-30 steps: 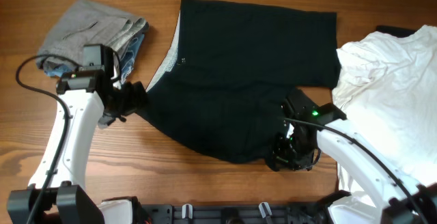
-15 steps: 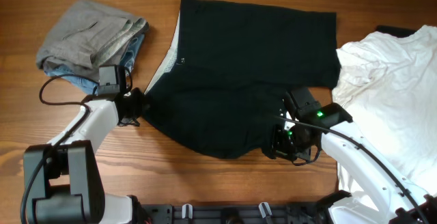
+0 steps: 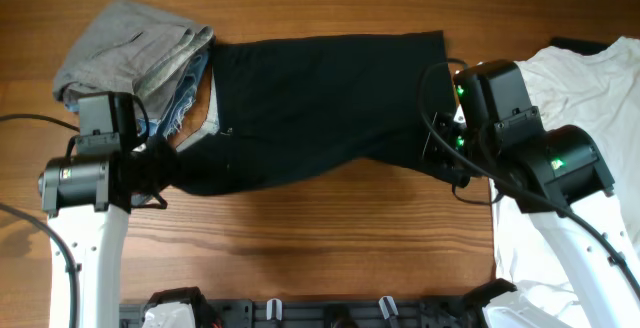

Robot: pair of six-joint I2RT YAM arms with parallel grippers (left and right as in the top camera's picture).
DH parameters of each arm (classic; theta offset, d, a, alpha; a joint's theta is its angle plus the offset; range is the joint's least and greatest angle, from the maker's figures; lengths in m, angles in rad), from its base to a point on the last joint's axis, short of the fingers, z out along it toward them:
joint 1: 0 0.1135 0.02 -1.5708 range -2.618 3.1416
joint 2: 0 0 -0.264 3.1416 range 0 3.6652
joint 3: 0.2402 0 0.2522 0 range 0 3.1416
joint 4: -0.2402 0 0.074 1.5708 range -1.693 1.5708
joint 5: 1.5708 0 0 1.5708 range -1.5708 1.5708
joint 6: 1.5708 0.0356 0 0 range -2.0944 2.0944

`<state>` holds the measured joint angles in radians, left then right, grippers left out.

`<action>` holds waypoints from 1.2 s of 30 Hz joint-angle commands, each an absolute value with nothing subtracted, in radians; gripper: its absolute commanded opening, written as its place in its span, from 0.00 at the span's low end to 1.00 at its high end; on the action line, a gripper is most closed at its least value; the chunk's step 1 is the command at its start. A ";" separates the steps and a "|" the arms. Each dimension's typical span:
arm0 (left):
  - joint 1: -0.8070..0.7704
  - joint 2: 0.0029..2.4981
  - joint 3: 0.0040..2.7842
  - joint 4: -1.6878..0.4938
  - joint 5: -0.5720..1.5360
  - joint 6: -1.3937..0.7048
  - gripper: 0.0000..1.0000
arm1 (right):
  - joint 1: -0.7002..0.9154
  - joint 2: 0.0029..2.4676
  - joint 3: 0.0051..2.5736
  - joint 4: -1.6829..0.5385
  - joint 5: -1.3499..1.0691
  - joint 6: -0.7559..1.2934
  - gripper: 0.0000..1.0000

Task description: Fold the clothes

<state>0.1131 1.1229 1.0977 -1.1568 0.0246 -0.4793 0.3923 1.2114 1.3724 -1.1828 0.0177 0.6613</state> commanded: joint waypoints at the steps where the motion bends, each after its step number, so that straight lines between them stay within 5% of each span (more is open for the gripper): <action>1: 0.075 1.120 1.109 -0.970 0.060 -0.501 0.04 | 0.342 1.262 1.388 -1.068 0.158 0.687 0.04; 14: 0.002 1.592 1.109 -0.266 0.063 -0.480 0.04 | 0.246 1.728 1.388 -0.547 0.165 0.658 0.05; 20: 0.002 1.659 1.109 -0.153 0.063 -0.511 0.06 | 0.146 1.820 1.388 -0.450 0.150 0.653 0.11; 21: 0.002 1.664 1.109 -0.133 0.064 -0.515 0.16 | 0.142 1.820 1.388 -0.434 0.150 0.630 0.30; 22: 0.002 1.668 1.109 -0.112 0.068 -0.520 0.73 | 0.142 1.820 1.388 -0.406 0.150 0.583 0.61; 23: 0.002 1.669 1.109 -0.107 0.067 -0.526 0.94 | 0.142 1.820 1.388 -0.394 0.150 0.545 0.83; 25: 0.004 1.668 1.110 -0.155 0.069 -0.524 1.00 | 0.142 1.816 1.388 -0.431 0.151 0.460 0.94; 29: 0.004 1.668 1.110 -0.377 0.081 -0.376 1.00 | 0.142 1.816 1.388 -0.635 0.126 0.421 0.94; 33: 0.004 1.668 1.110 -0.540 0.087 -0.370 1.00 | 0.139 1.817 1.352 -0.678 0.123 0.300 0.72; 36: 0.004 1.668 1.110 -0.680 0.124 -0.370 1.00 | 0.092 1.851 1.299 -0.767 0.092 0.297 0.72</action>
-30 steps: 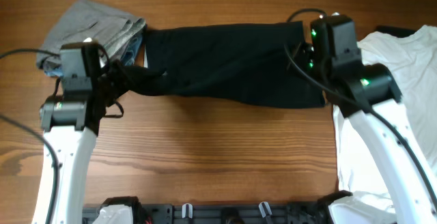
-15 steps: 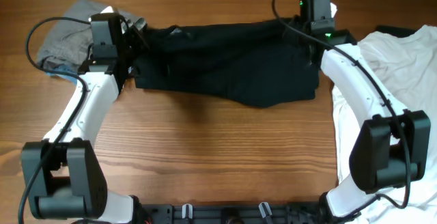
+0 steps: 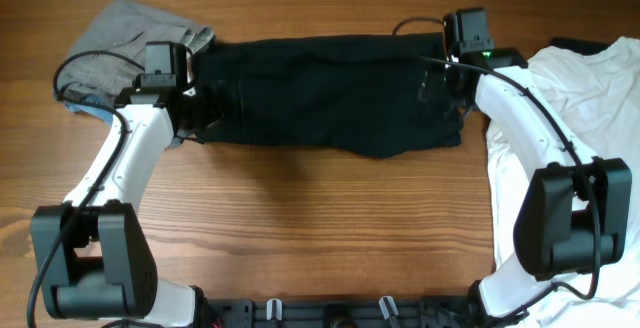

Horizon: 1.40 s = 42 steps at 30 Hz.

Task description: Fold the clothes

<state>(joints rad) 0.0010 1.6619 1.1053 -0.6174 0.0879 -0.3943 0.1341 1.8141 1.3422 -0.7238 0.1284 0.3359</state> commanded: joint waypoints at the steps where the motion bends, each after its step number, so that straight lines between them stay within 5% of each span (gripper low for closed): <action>1: 0.003 1.668 1.109 -0.759 0.126 -0.358 1.00 | 0.028 1.871 1.266 -0.805 0.013 0.289 0.80; 6: -0.007 1.668 1.109 -0.776 0.206 -0.275 1.00 | -0.100 1.876 1.250 -0.813 -0.387 0.094 0.85; 10: -0.036 1.668 1.109 -0.772 0.205 -0.276 1.00 | -0.114 1.876 1.243 -0.827 -0.394 0.113 0.64; 12: -0.051 1.668 1.109 -0.767 0.205 -0.276 1.00 | -0.115 1.876 1.218 -0.819 -0.385 0.157 0.18; 13: -0.054 1.668 1.109 -0.770 0.205 -0.275 1.00 | -0.118 1.876 1.217 -0.820 -0.342 0.184 0.04; 18: -0.055 1.668 1.109 -0.804 0.206 -0.268 1.00 | -0.167 1.670 1.232 -0.921 -0.017 0.376 0.06; 20: -0.055 1.668 1.109 -0.802 0.206 -0.268 1.00 | -0.166 1.586 1.232 -0.874 -0.142 0.217 0.73; 22: -0.057 1.668 1.109 -0.803 0.225 -0.268 1.00 | -0.166 1.548 1.232 -0.846 -0.221 0.156 0.80; 25: -0.094 1.668 1.109 -0.808 0.228 -0.264 1.00 | -0.163 1.567 1.232 -0.791 -0.298 0.133 0.73; 29: -0.168 1.668 1.109 -0.783 0.224 -0.265 1.00 | -0.132 1.687 1.232 -0.540 -0.315 0.151 0.80; 37: -0.189 1.668 1.109 -0.767 0.205 -0.265 1.00 | -0.107 2.006 1.232 -0.087 -0.316 0.186 0.75; 42: -0.189 1.668 1.109 -0.765 0.205 -0.265 1.00 | -0.095 2.025 1.232 -0.041 -0.487 0.186 0.38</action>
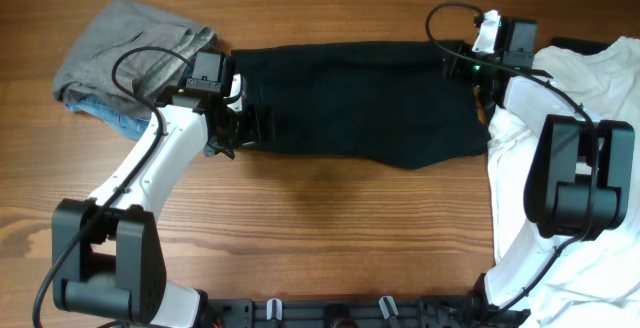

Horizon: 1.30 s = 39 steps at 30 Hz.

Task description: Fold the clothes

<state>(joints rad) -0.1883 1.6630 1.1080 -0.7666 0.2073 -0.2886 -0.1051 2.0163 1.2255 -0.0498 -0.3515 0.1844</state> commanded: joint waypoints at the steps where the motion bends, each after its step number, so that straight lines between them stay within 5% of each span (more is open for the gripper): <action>1: -0.189 1.668 1.109 -0.762 0.205 -0.265 1.00 | -0.096 2.025 1.232 -0.043 -0.506 0.186 0.32; 4: -0.189 1.668 1.109 -0.748 0.205 -0.265 1.00 | -0.096 2.020 1.233 -0.039 -0.551 0.193 0.04; 9: -0.189 1.668 1.109 -0.747 0.204 -0.265 1.00 | -0.112 1.873 1.327 -0.041 -0.534 0.213 0.04; 15: -0.189 1.668 1.109 -0.722 0.205 -0.265 1.00 | -0.112 1.844 1.336 -0.144 -0.217 0.219 0.06; 16: -0.189 1.668 1.109 -0.722 0.205 -0.265 1.00 | -0.112 1.857 1.336 -0.152 -0.210 0.208 0.32; 17: -0.189 1.668 1.109 -0.722 0.205 -0.265 1.00 | -0.112 1.864 1.336 -0.163 -0.210 0.208 0.72; 19: -0.189 1.668 1.109 -0.722 0.205 -0.265 1.00 | -0.111 1.865 1.336 -0.214 -0.229 0.180 0.99; 23: -0.189 1.668 1.109 -0.721 0.202 -0.265 1.00 | -0.109 1.830 1.336 -0.376 -0.334 0.183 0.94; 26: -0.189 1.668 1.109 -0.675 0.125 -0.265 1.00 | -0.086 1.802 1.336 -0.686 -0.419 0.186 0.64; 27: -0.189 1.669 1.109 -0.656 0.109 -0.265 1.00 | -0.077 1.804 1.333 -0.779 -0.416 0.193 0.63; 29: -0.189 1.678 1.109 -0.619 0.072 -0.265 1.00 | -0.053 1.809 1.313 -0.973 -0.308 0.265 0.80; 32: -0.189 1.705 1.109 -0.609 0.069 -0.248 1.00 | -0.050 1.809 1.277 -1.056 -0.195 0.299 0.82; 37: -0.189 1.874 1.109 -0.589 0.069 -0.213 1.00 | -0.050 1.809 1.085 -0.833 -0.227 0.359 0.96; 38: -0.189 1.909 1.109 -0.559 0.069 -0.213 1.00 | -0.049 1.809 1.064 -0.781 -0.230 0.370 0.84; 39: -0.189 1.926 1.109 -0.541 0.069 -0.213 1.00 | -0.049 1.809 1.062 -0.775 -0.230 0.376 0.59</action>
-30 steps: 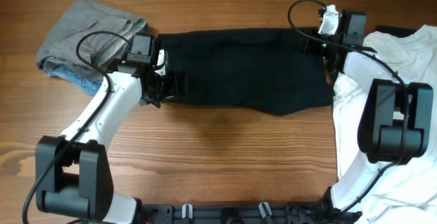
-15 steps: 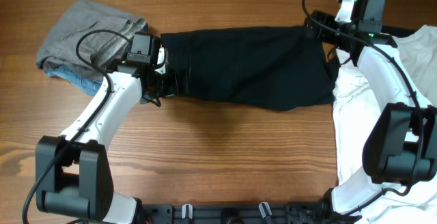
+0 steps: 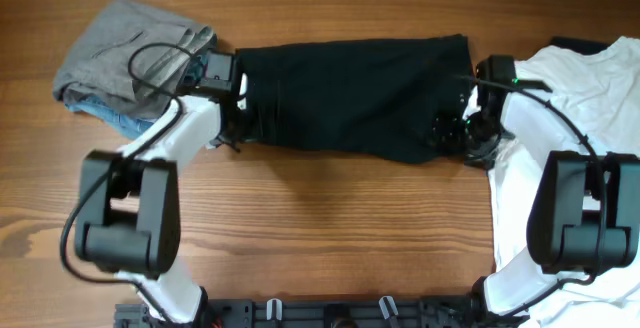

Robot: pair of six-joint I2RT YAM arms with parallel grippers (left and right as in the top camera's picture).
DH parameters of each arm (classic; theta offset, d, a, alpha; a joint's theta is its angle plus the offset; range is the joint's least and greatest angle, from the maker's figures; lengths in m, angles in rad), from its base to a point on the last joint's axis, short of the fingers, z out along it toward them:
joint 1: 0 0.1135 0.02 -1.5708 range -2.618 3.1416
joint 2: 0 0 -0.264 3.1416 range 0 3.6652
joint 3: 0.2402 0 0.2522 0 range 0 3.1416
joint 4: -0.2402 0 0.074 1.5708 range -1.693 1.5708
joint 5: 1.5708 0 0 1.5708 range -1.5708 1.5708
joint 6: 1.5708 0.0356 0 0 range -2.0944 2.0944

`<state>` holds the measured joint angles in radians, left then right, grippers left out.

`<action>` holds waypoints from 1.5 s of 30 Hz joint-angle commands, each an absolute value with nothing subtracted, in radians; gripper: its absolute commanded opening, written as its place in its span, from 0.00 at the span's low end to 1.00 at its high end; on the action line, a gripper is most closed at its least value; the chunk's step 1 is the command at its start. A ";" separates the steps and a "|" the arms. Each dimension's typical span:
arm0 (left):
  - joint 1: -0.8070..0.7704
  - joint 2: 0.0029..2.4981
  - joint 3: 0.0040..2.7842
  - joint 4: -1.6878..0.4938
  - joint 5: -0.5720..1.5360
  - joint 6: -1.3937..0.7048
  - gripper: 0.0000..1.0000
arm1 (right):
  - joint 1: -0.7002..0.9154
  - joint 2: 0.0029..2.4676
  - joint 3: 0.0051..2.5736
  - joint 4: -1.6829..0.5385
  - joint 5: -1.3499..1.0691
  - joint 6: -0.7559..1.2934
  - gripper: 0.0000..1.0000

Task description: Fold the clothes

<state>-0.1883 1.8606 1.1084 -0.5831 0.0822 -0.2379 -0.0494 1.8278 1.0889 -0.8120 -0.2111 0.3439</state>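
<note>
A black garment [image 3: 350, 93], folded into a long band, lies across the middle of the table. My left gripper [image 3: 243, 120] sits on its left edge and looks shut on the cloth. My right gripper [image 3: 450, 133] rests at the garment's lower right corner, dark against dark cloth. Its fingers are hidden, so I cannot tell if they grip.
A grey folded pile [image 3: 130, 48] lies at the back left with a blue denim piece [image 3: 100, 116] under it. A white shirt [image 3: 590, 78] covers the right side of the wooden table [image 3: 320, 238], under my right arm.
My right gripper has moved from the garment's upper right corner to its lower right corner. The left gripper stays at the left edge, and the garment has barely shifted.
First the black garment lay wider, its lower part near the table's front, with both grippers at its lower corners. Then it was a narrower band, grippers at its ends. Then it sat further right, clear of the grey pile, and it remains there now.
</note>
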 commanded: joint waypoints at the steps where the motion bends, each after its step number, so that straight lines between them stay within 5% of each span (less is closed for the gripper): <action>1: -0.188 1.937 1.109 -0.534 0.069 -0.212 0.94 | -0.049 1.809 1.062 -0.775 -0.228 0.374 0.36; 2: -0.186 1.942 1.109 -0.538 0.063 -0.213 0.60 | -0.050 1.808 1.062 -0.776 -0.218 0.362 0.17; 4: -0.175 1.942 1.109 -0.579 0.019 -0.225 0.04 | -0.049 1.799 1.062 -0.819 -0.149 0.367 0.04; 8: -0.054 1.937 1.109 -0.819 -0.035 -0.338 0.04 | -0.049 1.700 1.062 -1.030 -0.119 0.366 0.04; 9: -0.030 1.935 1.109 -0.855 -0.009 -0.337 0.04 | -0.049 1.671 1.062 -1.073 -0.118 0.365 0.27; 10: -0.008 1.930 1.109 -0.883 0.041 -0.316 0.06 | -0.049 1.625 1.062 -1.114 -0.109 0.364 0.68; 11: 0.001 1.922 1.110 -0.892 0.104 -0.280 0.15 | -0.049 1.592 1.063 -1.121 -0.102 0.363 0.81; 13: 0.003 1.889 1.112 -0.893 0.197 -0.238 0.31 | -0.049 1.538 1.084 -1.095 -0.104 0.348 0.83; 16: 0.003 1.797 1.161 -0.936 0.234 -0.206 0.44 | -0.049 1.486 1.094 -0.973 -0.264 0.182 0.64; 17: 0.003 1.765 1.185 -0.956 0.239 -0.186 0.47 | -0.049 1.486 1.094 -0.934 -0.308 0.177 0.47; 18: 0.003 1.721 1.211 -0.966 0.239 -0.186 0.56 | -0.047 1.496 1.090 -0.875 -0.359 0.200 0.19; 20: 0.001 1.641 1.230 -0.916 0.241 -0.186 0.77 | -0.025 1.543 1.087 -0.830 -0.390 0.239 0.08; 21: -0.002 1.619 1.230 -0.873 0.239 -0.186 0.72 | -0.011 1.564 1.087 -0.829 -0.391 0.238 0.08; 23: -0.022 1.613 1.228 -0.742 0.271 -0.185 0.47 | 0.047 1.639 1.087 -0.833 -0.390 0.236 0.08; 32: -0.218 1.974 1.227 -0.465 0.291 -0.074 0.04 | 0.165 1.806 1.085 -0.891 -0.349 0.269 0.09; 35: -0.165 2.052 1.227 -0.403 -0.025 -0.339 0.04 | 0.164 1.810 1.063 -0.958 -0.172 0.387 0.10; 38: -0.081 2.046 1.245 -0.396 -0.049 -0.348 0.04 | 0.154 1.810 1.016 -0.967 -0.124 0.439 0.11; 41: 0.001 2.004 1.315 -0.424 0.139 -0.292 0.06 | 0.152 1.810 0.989 -0.971 -0.022 0.506 0.09; 45: -0.020 1.859 1.371 -0.519 0.405 -0.182 0.32 | 0.152 1.766 1.038 -0.962 -0.143 0.340 0.04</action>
<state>0.0166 1.9907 1.3285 -0.4583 0.2295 -0.2592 0.1562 1.7897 0.9920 -0.9642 -0.0723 0.4553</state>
